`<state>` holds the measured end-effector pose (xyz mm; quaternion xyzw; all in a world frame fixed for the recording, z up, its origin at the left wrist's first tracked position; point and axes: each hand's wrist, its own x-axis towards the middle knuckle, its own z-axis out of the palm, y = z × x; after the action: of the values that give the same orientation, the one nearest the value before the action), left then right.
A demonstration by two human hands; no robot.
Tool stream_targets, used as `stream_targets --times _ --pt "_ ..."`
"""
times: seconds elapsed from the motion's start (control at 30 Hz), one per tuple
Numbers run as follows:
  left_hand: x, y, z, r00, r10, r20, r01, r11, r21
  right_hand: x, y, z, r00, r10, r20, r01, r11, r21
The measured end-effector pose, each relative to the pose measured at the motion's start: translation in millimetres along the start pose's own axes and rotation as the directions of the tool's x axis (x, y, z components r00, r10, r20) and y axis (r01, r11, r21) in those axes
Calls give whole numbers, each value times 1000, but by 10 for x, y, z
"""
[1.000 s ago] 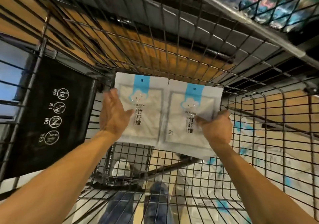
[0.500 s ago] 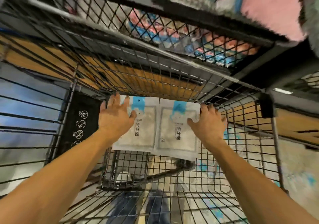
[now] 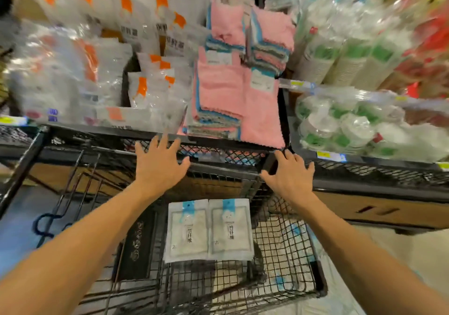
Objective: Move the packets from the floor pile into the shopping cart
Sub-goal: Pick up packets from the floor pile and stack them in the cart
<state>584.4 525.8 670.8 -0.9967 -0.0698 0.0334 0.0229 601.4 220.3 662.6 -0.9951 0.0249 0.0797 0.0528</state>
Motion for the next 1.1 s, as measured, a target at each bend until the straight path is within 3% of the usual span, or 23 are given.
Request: stream_targets --times 0.2,0.6,0.83,1.1 --pt "31 193 -964 979 82 -189 -91 995 -38 -231 153 -976 988 39 -147 -42 999 -23" --pt "-245 920 -2536 846 422 -326 -459 888 -40 -1511 496 -2354 883 312 -351 -297 950 97" --pt "-917 1631 -2873 748 588 -307 -604 795 52 -2686 1043 -2629 743 545 -387 -535 832 145" --pt "-2153 2597 -2910 590 751 -298 -770 634 72 -4374 1944 -2459 557 734 -389 -714 662 229"
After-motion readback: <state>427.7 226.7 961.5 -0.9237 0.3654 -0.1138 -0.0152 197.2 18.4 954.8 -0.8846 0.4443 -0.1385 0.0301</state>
